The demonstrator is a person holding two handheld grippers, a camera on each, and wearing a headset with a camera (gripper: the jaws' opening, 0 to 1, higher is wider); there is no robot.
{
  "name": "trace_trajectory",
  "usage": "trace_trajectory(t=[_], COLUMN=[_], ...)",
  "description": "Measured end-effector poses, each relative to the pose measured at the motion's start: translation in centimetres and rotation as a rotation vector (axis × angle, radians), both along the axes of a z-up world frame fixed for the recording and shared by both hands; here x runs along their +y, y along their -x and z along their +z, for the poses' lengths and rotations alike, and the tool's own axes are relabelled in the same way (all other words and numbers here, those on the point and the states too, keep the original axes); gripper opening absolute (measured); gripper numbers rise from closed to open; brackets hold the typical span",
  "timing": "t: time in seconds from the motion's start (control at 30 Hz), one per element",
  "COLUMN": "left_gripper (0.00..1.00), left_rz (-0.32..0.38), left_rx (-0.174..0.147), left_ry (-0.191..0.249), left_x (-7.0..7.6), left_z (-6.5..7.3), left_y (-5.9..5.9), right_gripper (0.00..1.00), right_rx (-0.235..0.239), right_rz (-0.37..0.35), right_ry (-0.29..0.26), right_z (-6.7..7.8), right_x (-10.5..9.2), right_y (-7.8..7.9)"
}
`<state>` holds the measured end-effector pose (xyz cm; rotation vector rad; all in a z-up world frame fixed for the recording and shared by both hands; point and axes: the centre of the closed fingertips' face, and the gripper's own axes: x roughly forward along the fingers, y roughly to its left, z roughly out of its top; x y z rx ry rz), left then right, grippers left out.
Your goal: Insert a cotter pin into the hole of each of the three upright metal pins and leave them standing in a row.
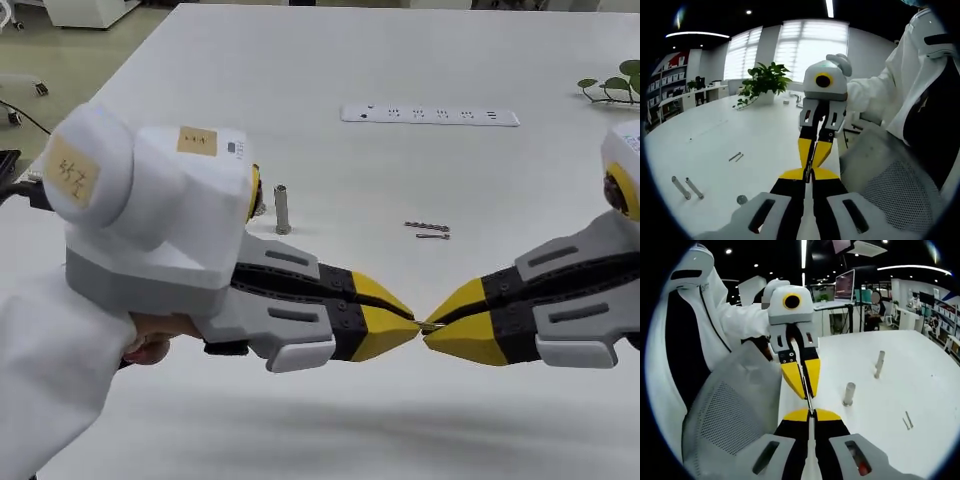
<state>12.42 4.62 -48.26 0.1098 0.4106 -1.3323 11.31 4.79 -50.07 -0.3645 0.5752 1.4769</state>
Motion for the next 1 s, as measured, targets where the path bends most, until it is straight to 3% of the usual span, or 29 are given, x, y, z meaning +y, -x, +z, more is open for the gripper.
trace_trajectory(t=[0.17,0.33,0.47,0.53,0.63,0.67,0.77,0.87,1.0], left_gripper=[0.07,0.14,0.22,0.23,0.23,0.24,0.25,0.24,0.24], left_rz=[0.116,0.185,0.337,0.403,0.449,0.460,0.475,0.495,0.520], left_rx=[-0.008,-0.042,-0.066,-0.082,-0.114,-0.121,-0.095,-0.095,-0.073], left_ry=[0.032,-0.031,-0.050,-0.094,-0.167,-0.167,-0.168,-0.211,-0.235], left_x=[0.8,2.0,3.3,4.2,4.9,4.9,4.8,5.1,5.3], left_z=[0.3,-0.8,-1.4,-2.2,-3.3,-3.4,-4.0,-4.8,-5.7], left_y=[-2.1,-3.4,-5.5,-6.4,-7.1,-7.2,-7.3,-7.4,-7.4], right_gripper=[0.00,0.00,0.00,0.00,0.00,0.00,0.00,0.00,0.00], right_rx=[-0.004,-0.017,-0.041,-0.044,-0.064,-0.079,-0.101,-0.109,-0.117], right_rz=[-0.021,-0.050,-0.064,-0.071,-0.065,-0.063,-0.046,-0.028,0.000], right_ry=[0.023,0.058,0.107,0.124,0.151,0.170,0.191,0.207,0.222], right_z=[-0.6,-1.5,-2.5,-2.9,-3.6,-3.8,-4.4,-4.8,-5.3], right_x=[-0.3,-1.1,-1.9,-2.1,-2.3,-2.5,-2.2,-1.9,-1.5], right_y=[-0.7,-2.1,-4.0,-4.8,-6.0,-6.5,-7.5,-8.4,-9.3])
